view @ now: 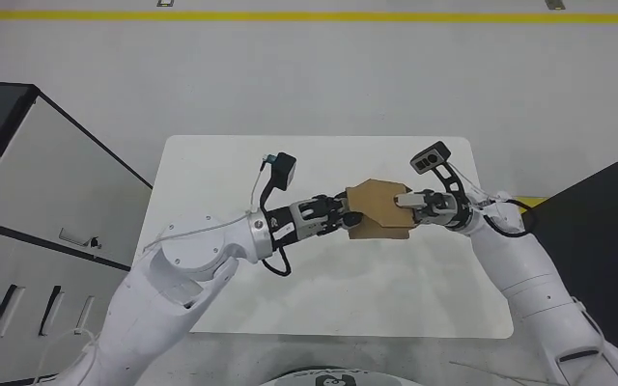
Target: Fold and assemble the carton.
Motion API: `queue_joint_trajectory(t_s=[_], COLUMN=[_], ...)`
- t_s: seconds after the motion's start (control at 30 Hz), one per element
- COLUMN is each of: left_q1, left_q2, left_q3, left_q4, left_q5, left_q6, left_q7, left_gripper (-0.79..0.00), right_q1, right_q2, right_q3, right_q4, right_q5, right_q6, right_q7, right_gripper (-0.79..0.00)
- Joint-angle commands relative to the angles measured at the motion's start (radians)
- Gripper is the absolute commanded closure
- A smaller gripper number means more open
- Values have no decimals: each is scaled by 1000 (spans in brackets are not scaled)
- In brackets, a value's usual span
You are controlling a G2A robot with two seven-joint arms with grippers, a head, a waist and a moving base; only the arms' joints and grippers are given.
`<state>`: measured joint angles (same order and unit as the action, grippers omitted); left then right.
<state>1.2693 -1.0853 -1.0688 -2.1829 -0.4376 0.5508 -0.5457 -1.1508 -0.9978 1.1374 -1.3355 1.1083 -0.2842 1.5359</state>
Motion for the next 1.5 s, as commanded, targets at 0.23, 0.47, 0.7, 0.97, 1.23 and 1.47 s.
queue_joint_trajectory(t_s=[0.23,0.47,0.7,0.97,1.23,1.47], left_q1=[0,3,-9,-32,-36,-51], left_q2=[-2,-4,-8,-14,-17,-21], left_q3=[20,14,31,56,57,73], left_q4=[0,-7,-1,11,15,29], left_q5=[8,4,5,7,3,3], left_q6=[0,-7,-11,-6,-4,1], left_q7=[2,16,20,21,30,24], left_gripper=[0,0,0,0,0,0], right_q1=[-22,-37,-41,-46,-48,-43], right_q2=[2,-1,-6,-7,-8,-10], right_q3=[27,59,65,62,85,65], right_q4=[-34,-27,-32,-37,-14,-30], right_q5=[-30,-19,-28,-40,-25,-45], right_q6=[0,0,0,0,0,0], right_q7=[0,0,0,0,0,0], right_gripper=[0,0,0,0,0,0])
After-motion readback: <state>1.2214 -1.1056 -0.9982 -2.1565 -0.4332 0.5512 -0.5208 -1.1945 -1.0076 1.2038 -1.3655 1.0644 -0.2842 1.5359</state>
